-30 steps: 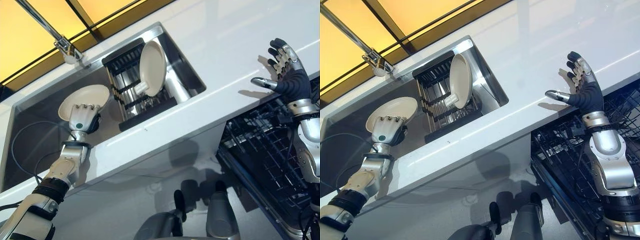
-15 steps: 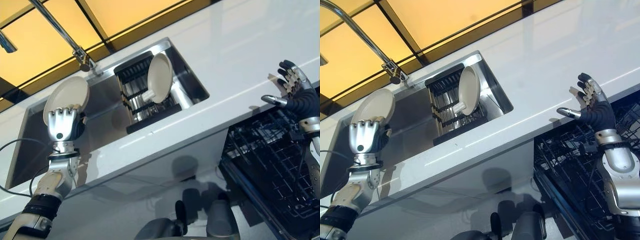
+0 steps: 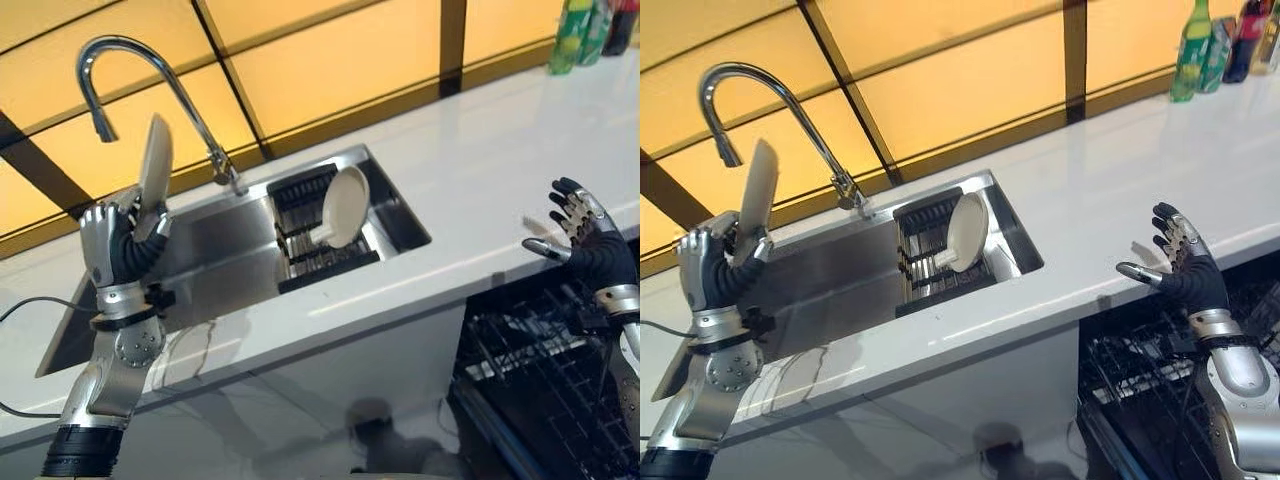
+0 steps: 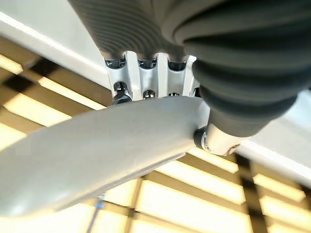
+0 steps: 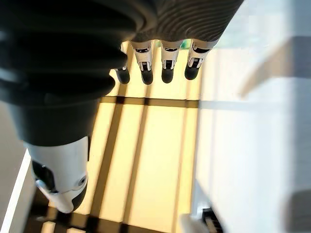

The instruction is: Pick up plates and place into dishwasher.

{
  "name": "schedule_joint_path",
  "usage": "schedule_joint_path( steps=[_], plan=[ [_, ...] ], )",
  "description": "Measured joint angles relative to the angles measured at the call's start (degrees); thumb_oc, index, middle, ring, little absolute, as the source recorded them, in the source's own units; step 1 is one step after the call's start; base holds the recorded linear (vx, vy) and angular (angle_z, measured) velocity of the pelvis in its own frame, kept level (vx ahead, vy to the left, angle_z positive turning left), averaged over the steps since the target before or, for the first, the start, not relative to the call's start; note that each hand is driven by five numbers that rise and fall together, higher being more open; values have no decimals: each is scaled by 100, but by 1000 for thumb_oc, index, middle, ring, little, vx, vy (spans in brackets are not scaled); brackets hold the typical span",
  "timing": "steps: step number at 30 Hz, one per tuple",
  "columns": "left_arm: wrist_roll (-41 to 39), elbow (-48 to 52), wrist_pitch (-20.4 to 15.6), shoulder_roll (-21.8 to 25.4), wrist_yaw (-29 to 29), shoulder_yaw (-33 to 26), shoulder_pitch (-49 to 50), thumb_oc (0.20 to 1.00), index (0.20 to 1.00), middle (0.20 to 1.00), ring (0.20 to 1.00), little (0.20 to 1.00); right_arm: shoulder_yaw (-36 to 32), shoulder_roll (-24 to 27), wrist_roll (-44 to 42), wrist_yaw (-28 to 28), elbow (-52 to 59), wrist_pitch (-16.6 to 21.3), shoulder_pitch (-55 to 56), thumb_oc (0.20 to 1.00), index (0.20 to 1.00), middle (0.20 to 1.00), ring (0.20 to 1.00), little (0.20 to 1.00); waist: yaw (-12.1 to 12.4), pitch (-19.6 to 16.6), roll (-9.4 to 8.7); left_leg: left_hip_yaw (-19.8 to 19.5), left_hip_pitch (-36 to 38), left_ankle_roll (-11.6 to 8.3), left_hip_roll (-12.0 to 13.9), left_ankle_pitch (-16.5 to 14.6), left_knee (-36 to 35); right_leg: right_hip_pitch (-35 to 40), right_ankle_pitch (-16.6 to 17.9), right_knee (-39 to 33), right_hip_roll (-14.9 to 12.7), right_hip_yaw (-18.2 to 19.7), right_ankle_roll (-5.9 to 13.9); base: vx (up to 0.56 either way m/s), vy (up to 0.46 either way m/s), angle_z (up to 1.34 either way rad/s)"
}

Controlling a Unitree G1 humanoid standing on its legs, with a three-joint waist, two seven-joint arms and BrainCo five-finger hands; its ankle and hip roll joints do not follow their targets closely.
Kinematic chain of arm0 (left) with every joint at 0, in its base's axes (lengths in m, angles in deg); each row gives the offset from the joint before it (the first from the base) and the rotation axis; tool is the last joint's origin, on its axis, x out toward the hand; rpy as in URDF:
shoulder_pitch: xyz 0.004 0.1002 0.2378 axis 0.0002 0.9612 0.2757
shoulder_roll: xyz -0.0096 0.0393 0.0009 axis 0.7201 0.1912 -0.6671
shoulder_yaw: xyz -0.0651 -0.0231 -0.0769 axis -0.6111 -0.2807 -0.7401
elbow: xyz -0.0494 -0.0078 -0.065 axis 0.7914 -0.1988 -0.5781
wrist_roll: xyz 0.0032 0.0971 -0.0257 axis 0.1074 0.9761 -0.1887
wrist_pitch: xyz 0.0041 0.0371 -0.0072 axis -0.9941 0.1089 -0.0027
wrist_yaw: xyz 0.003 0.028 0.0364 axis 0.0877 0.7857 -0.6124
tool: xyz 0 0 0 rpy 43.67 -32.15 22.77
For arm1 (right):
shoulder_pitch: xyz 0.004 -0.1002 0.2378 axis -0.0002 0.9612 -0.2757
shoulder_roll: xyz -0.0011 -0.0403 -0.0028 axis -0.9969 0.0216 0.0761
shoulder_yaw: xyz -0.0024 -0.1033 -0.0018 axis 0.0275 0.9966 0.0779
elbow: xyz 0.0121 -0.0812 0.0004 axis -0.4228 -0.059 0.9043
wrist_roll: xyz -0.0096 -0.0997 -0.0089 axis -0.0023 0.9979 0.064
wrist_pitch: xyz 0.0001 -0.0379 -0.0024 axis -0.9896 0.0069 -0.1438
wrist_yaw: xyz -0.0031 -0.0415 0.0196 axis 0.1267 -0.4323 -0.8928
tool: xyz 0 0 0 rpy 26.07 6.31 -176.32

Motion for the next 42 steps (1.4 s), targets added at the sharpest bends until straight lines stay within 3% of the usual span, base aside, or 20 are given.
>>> schedule_joint_path(
  steps=[4, 7, 11, 15, 21, 28, 35, 42],
  plan=[
    [-970, 411, -357, 2, 1289, 1, -38, 200, 200, 200, 200, 200, 179, -197, 12, -31, 86, 60, -408, 1000, 1000, 1000, 1000, 1000, 81, -288, -221, 1, 93, -29, 134, 4, -72, 255, 183, -421, 176, -9, -47, -76, -171, -2],
    [-2276, 526, -447, 11, 2859, 348, -122, 200, 200, 200, 200, 200, 578, -209, 69, -24, 85, 82, -857, 1000, 1000, 1000, 1000, 1000, 105, -430, -318, -1, 146, -38, 196, -2, -128, 498, 375, -878, 259, -27, -47, -99, -154, 1],
    [-3847, 813, -363, 19, 4890, 1135, -413, 200, 200, 200, 200, 200, 1167, -207, 79, -11, 73, 130, -1323, 1000, 1000, 1000, 1000, 1000, 246, -475, -437, 7, 175, -44, 215, -5, -149, 793, 736, -1531, 320, -34, -56, -95, -105, -1],
    [-4695, 898, -10, 21, 6084, 1525, -853, 200, 200, 200, 200, 200, 1832, -207, 117, 77, -52, 141, -1766, 1000, 1000, 1000, 1000, 1000, 277, -474, -515, -11, 176, -51, 195, -9, -156, 1040, 984, -2017, 328, -32, -63, -74, -72, 2],
    [-5577, 999, 526, 86, 6903, 1525, -1206, 200, 200, 200, 200, 200, 2122, -142, -84, 125, -189, 179, -1789, 1000, 1000, 1000, 1000, 1000, 390, -482, -628, -6, 170, -58, 210, -15, -158, 1032, 990, -2018, 351, -22, -72, -66, -64, -1],
    [-6590, 999, 1243, 242, 7666, 1627, -1361, 200, 200, 200, 200, 200, 2522, -149, -925, -279, -333, 119, -2094, 1000, 1000, 1000, 1000, 1000, 391, -622, -809, 19, 67, -69, 217, -26, -174, 926, 997, -2018, 355, 15, -82, -69, -32, -3],
    [-6612, 998, 1366, 397, 8004, 1801, -1419, 200, 200, 200, 200, 200, 2865, -130, -1457, -923, -390, 7, -2236, 1000, 1000, 1000, 1000, 1000, 395, -665, -851, 18, 62, -70, 219, -28, -163, 915, 996, -2018, 355, 8, -82, -46, -23, 1],
    [-6611, 999, 1366, 411, 8100, 1813, -1425, 200, 200, 200, 200, 200, 2917, -200, -1726, -621, -384, 84, -2281, 1000, 1000, 1000, 1000, 1000, 400, -932, -860, 60, -21, -74, 228, -31, -158, 818, 998, -2020, 363, 21, -86, -9, -8, 0]
  ],
)
